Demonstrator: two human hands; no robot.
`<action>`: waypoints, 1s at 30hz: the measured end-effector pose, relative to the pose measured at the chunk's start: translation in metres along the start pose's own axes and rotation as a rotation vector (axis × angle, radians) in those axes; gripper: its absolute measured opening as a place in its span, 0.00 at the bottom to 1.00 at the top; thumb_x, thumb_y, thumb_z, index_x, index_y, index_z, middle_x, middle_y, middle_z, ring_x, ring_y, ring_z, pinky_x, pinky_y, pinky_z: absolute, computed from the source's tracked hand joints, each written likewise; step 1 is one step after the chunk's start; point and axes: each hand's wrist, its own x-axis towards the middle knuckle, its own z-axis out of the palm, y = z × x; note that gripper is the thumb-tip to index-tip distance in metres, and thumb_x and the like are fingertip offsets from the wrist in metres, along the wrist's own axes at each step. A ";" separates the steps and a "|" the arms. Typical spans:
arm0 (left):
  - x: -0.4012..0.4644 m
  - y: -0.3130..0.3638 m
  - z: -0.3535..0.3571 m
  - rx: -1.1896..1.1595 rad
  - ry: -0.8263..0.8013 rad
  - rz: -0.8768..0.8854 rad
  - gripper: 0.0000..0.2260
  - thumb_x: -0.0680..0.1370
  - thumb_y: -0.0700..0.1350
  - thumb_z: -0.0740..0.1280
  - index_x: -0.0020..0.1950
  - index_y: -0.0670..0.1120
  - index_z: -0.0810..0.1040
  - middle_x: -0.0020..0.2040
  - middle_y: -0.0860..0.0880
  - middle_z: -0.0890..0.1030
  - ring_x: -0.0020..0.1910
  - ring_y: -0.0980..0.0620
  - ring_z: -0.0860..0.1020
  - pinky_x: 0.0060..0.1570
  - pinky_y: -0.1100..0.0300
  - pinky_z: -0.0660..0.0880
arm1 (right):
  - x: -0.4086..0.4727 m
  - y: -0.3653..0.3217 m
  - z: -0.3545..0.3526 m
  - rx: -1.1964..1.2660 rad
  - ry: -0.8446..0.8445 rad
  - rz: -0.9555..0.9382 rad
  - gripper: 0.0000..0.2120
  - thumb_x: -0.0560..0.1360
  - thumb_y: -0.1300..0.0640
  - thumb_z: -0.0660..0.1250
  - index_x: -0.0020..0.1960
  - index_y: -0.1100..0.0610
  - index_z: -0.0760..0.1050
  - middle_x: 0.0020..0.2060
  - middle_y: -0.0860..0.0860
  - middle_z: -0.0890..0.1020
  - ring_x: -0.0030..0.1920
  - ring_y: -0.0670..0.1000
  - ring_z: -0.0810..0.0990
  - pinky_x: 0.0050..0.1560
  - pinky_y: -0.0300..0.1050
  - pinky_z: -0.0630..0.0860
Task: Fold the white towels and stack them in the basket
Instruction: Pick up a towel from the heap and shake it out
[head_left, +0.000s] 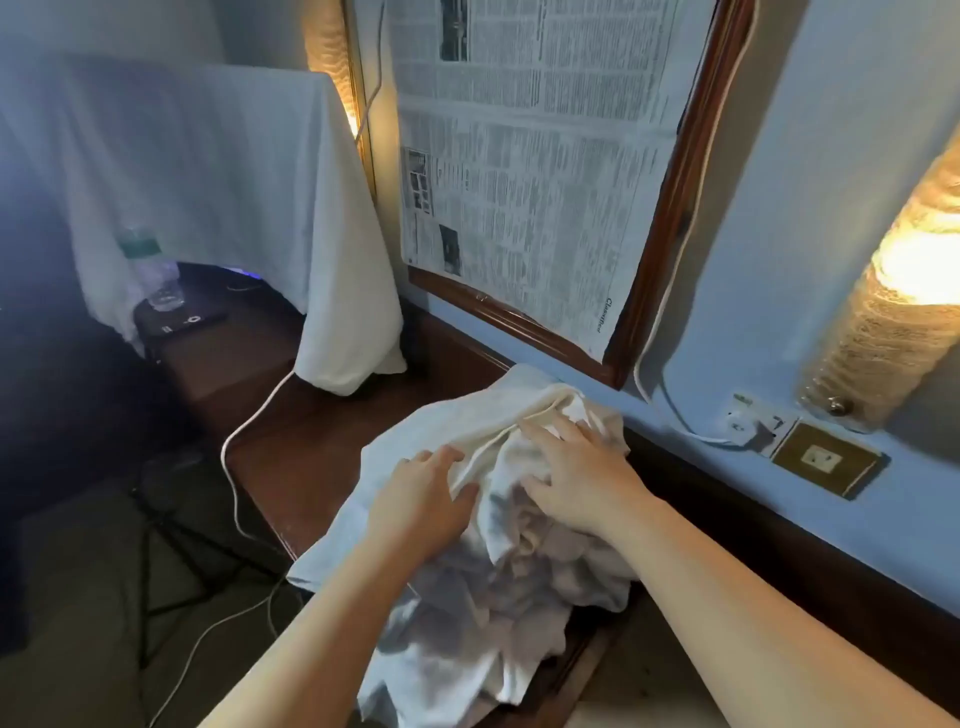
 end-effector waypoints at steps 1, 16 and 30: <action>0.007 -0.004 0.005 0.030 -0.035 -0.023 0.20 0.81 0.61 0.63 0.72 0.58 0.72 0.67 0.54 0.77 0.66 0.49 0.75 0.59 0.51 0.74 | 0.008 -0.005 0.003 -0.010 -0.022 -0.012 0.31 0.83 0.42 0.57 0.83 0.37 0.50 0.84 0.47 0.51 0.83 0.59 0.47 0.80 0.65 0.54; 0.042 -0.039 0.063 0.057 -0.021 -0.042 0.10 0.85 0.50 0.58 0.57 0.45 0.74 0.55 0.47 0.77 0.57 0.44 0.72 0.47 0.51 0.68 | 0.092 -0.035 0.072 -0.265 -0.061 -0.083 0.20 0.84 0.49 0.59 0.75 0.36 0.68 0.79 0.52 0.64 0.78 0.60 0.59 0.77 0.62 0.56; 0.035 -0.050 0.069 0.047 0.096 -0.022 0.09 0.83 0.50 0.63 0.55 0.45 0.75 0.53 0.47 0.75 0.53 0.43 0.72 0.46 0.50 0.70 | 0.084 -0.029 0.076 -0.226 0.200 -0.045 0.09 0.84 0.53 0.59 0.60 0.42 0.74 0.53 0.47 0.80 0.58 0.56 0.77 0.58 0.56 0.68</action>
